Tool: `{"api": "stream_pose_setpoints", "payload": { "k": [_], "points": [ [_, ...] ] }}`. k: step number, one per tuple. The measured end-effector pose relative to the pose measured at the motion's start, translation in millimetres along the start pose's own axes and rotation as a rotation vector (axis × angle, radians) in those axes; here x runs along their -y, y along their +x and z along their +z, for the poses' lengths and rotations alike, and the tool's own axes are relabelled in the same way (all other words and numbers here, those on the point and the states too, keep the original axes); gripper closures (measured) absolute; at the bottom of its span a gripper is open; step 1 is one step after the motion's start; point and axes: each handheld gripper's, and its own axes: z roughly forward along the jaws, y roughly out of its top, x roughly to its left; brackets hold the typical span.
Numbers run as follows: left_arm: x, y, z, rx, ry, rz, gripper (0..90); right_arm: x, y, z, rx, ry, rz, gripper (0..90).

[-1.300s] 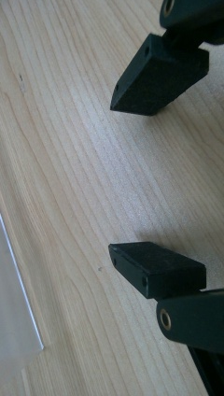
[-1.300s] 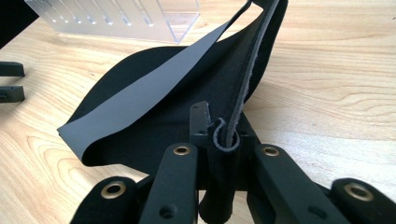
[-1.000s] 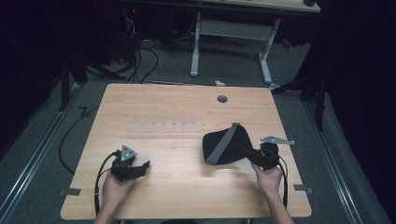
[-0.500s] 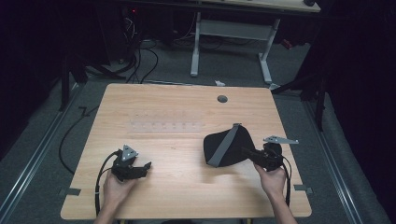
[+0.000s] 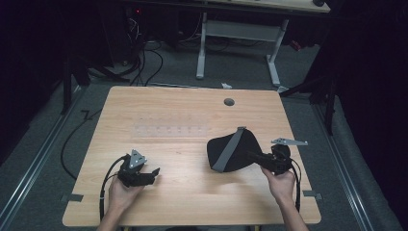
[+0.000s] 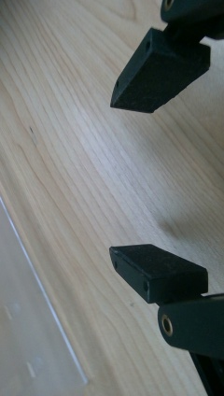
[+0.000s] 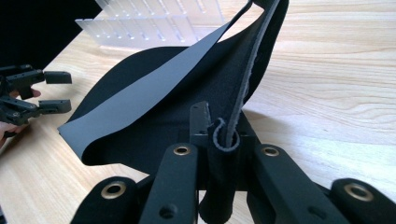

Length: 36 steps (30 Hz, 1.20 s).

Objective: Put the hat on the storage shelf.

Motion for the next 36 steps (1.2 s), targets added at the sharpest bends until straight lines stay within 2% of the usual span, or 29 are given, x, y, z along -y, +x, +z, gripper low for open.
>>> {"api": "stream_pose_setpoints", "payload": {
  "k": [2,5,11,16,20,22,25,30,33,36],
  "points": [
    [-2.7,-2.7,0.6,0.000,0.004,0.012,23.2,-0.6,0.0,2.9,-0.007,0.009,0.000,84.3],
    [-5.9,-4.7,-0.1,0.018,-0.016,0.013,22.4,-0.8,0.3,6.3,-0.007,0.024,0.002,84.3],
    [-19.9,-14.7,-3.5,0.038,-0.029,0.093,22.7,0.3,4.1,4.0,-0.023,0.023,0.008,84.3],
    [-20.7,-17.6,2.7,0.070,-0.029,0.087,23.7,-0.8,3.9,8.0,-0.023,0.050,0.020,84.3],
    [-25.9,-25.3,3.6,0.084,-0.022,0.119,23.9,-1.7,7.0,8.2,-0.036,0.040,0.016,84.3],
    [-31.7,-30.6,1.4,0.094,-0.044,0.135,24.0,-2.0,8.8,7.3,-0.042,0.041,0.015,84.3],
    [-40.8,-36.2,1.2,0.123,-0.044,0.146,24.4,-4.6,10.4,5.2,-0.046,0.049,0.006,84.3],
    [-53.8,-47.4,-5.3,0.156,-0.073,0.189,24.8,-8.6,15.6,4.0,-0.069,0.049,0.003,84.3],
    [-58.6,-50.2,-8.2,0.168,-0.097,0.195,24.7,-8.8,19.5,7.9,-0.088,0.058,0.005,84.3],
    [-61.9,-51.1,-8.5,0.178,-0.096,0.205,24.5,-10.0,21.4,12.3,-0.098,0.077,0.011,84.3]
  ]
}}
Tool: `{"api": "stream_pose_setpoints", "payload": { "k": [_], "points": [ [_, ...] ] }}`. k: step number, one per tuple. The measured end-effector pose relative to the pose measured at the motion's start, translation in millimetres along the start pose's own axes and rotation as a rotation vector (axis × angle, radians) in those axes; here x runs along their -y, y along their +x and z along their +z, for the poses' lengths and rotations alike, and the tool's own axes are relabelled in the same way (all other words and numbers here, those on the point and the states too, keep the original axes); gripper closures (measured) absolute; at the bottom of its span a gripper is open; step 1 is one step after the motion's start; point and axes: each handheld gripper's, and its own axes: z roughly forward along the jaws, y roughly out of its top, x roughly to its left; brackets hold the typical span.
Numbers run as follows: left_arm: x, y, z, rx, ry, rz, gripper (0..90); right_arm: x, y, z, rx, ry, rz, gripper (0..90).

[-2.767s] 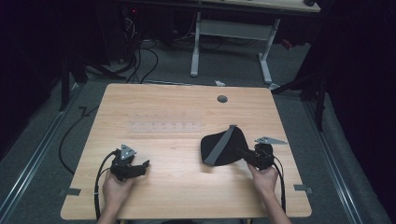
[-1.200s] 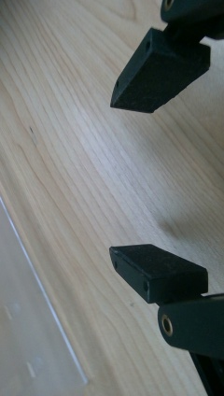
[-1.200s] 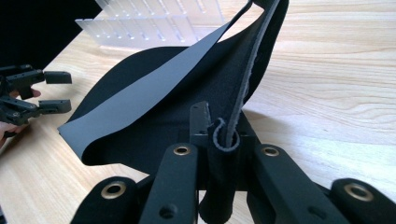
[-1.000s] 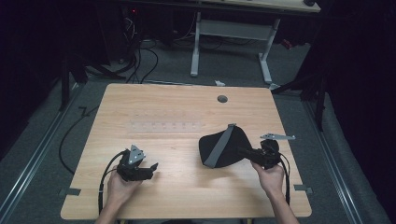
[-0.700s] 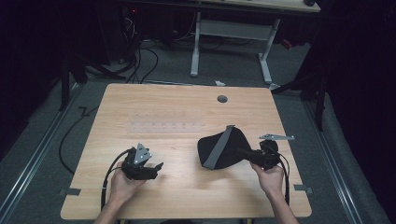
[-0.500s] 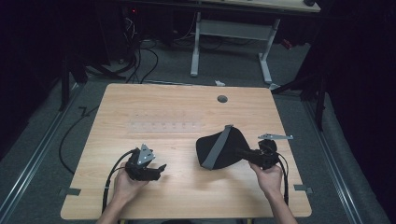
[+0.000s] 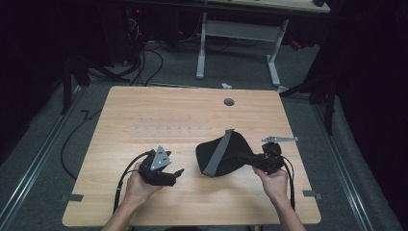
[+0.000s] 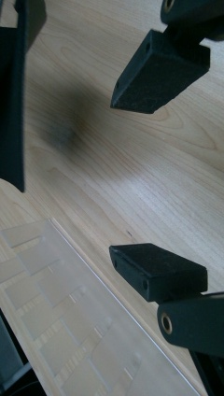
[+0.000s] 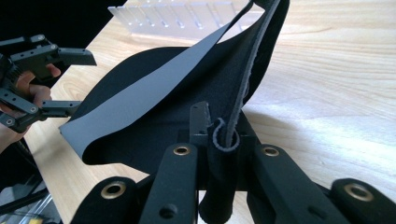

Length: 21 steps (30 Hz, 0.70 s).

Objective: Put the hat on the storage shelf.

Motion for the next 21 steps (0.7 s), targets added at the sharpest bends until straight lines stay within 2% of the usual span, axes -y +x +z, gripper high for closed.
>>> {"api": "stream_pose_setpoints", "payload": {
  "k": [7,12,21],
  "points": [
    [-5.5,-5.0,3.7,0.009,0.005,0.028,23.8,-9.6,6.7,3.1,-0.020,0.019,-0.012,84.2],
    [-11.5,-9.8,3.2,0.007,-0.017,0.053,23.7,-14.8,10.7,6.5,-0.036,0.041,-0.013,84.2],
    [-21.9,-22.3,8.6,0.012,-0.011,0.120,23.3,-15.3,13.8,9.4,-0.062,0.054,-0.007,84.2]
  ]
}}
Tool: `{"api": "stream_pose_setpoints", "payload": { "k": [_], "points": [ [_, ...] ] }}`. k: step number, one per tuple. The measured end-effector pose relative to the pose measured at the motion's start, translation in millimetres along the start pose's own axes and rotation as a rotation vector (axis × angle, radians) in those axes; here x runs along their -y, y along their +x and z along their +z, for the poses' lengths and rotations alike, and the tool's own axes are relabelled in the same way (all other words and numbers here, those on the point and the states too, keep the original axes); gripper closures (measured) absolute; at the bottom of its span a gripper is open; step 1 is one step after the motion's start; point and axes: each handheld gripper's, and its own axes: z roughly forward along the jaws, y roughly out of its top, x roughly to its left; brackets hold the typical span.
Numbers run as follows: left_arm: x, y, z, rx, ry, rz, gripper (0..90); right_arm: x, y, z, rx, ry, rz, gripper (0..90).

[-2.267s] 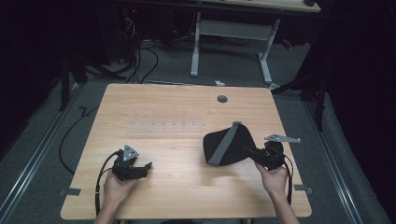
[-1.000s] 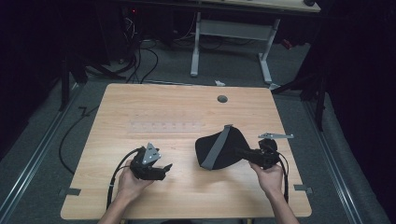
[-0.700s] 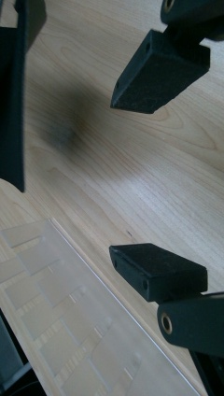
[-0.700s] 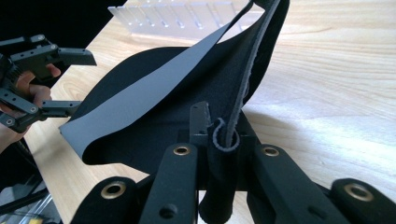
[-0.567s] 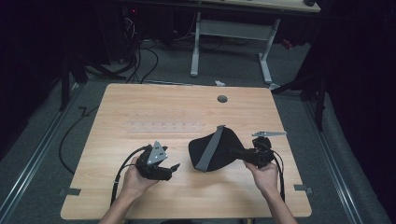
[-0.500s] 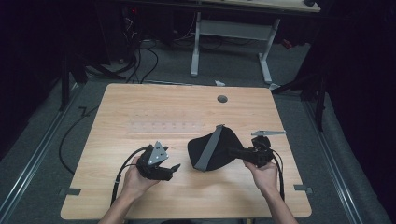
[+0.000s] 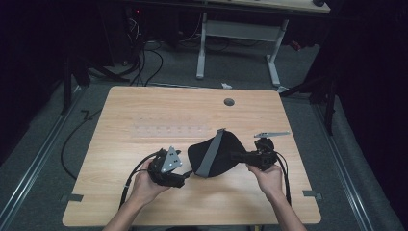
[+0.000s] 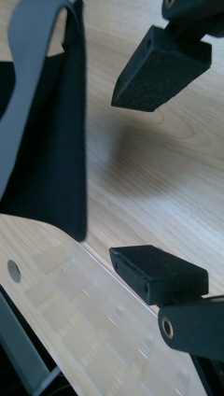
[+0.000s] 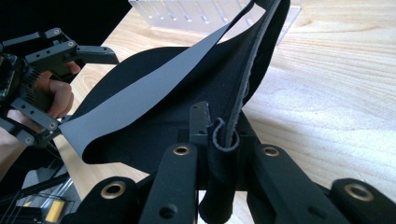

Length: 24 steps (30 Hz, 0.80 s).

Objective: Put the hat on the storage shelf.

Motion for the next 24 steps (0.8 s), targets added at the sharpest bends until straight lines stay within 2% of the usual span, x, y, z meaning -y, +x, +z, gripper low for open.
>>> {"api": "stream_pose_setpoints", "payload": {
  "k": [3,11,13,21,24],
  "points": [
    [-4.0,-5.2,1.0,-0.011,-0.003,0.027,23.4,0.0,0.4,-0.4,-0.003,0.008,-0.002,84.1],
    [-13.1,-8.8,0.7,0.024,-0.042,0.040,24.3,-0.7,2.6,0.7,-0.008,0.030,0.004,84.1],
    [-14.1,-10.6,2.2,0.024,-0.031,0.057,24.5,-1.5,2.9,1.1,-0.007,0.037,0.003,84.1],
    [-14.7,-11.9,2.2,0.030,-0.030,0.073,26.2,-3.4,3.3,3.2,-0.008,0.072,0.010,84.1],
    [-15.4,-11.9,2.6,0.030,-0.023,0.077,26.3,-5.1,5.8,4.9,-0.017,0.070,0.002,84.0]
  ]
}}
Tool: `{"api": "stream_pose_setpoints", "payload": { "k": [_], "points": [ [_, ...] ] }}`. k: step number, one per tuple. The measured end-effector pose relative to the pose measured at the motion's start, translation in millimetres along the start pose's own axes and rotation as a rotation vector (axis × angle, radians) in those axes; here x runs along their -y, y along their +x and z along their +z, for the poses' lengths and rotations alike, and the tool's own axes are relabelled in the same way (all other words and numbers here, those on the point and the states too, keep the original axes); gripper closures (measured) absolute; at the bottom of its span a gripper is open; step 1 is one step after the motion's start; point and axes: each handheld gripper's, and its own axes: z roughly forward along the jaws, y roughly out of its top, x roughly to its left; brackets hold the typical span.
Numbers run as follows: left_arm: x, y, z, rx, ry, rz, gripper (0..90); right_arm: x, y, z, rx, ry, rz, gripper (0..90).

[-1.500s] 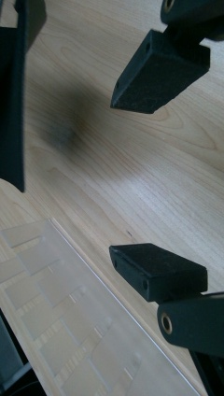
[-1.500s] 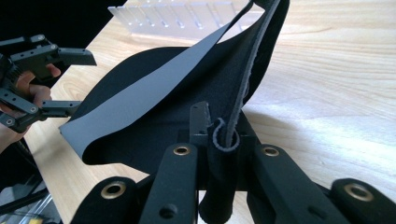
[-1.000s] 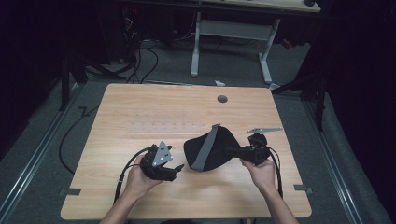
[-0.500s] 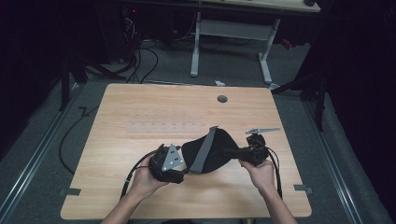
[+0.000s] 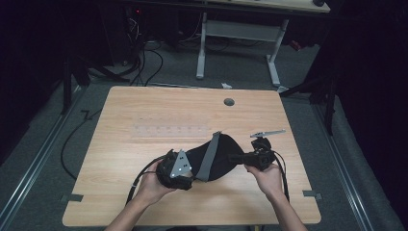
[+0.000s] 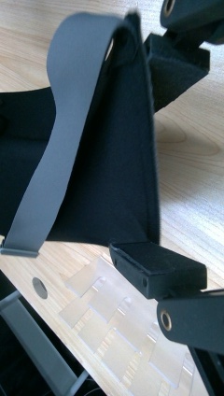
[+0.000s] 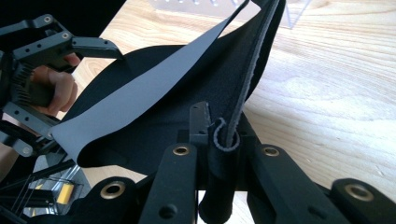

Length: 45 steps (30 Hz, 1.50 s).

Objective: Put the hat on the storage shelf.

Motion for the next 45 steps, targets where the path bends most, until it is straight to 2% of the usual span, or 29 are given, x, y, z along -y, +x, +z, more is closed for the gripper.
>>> {"api": "stream_pose_setpoints", "payload": {
  "k": [8,19,23,30,33,36,41,45],
  "points": [
    [-0.3,-2.4,4.3,-0.009,0.015,0.008,30.2,-1.9,2.2,5.8,-0.026,0.006,0.014,84.0],
    [-3.6,-2.5,2.7,-0.004,-0.018,0.031,53.0,-3.1,1.2,3.4,-0.052,-0.010,0.031,82.8],
    [-6.8,-2.0,2.2,0.042,-0.017,0.055,64.3,-4.1,-0.2,2.9,-0.055,-0.028,0.039,82.1],
    [-11.6,-5.4,0.8,0.073,-0.027,0.105,74.8,-4.3,-2.5,0.9,-0.052,-0.038,0.048,81.6],
    [-12.8,-5.7,-0.4,0.120,-0.041,0.120,81.5,-4.7,-3.6,-1.2,-0.065,-0.045,0.057,80.8],
    [-15.0,-7.8,-1.6,0.138,-0.037,0.142,85.5,-4.6,-6.3,-0.8,-0.080,-0.055,0.059,80.0],
    [-19.0,-10.3,-4.5,0.169,-0.044,0.142,86.4,-7.1,-10.1,2.7,-0.095,-0.061,0.077,76.1],
    [-20.1,-7.9,-9.3,0.181,-0.044,0.124,86.5,-6.3,-11.1,-0.1,-0.107,-0.099,0.086,64.6]
  ]
}}
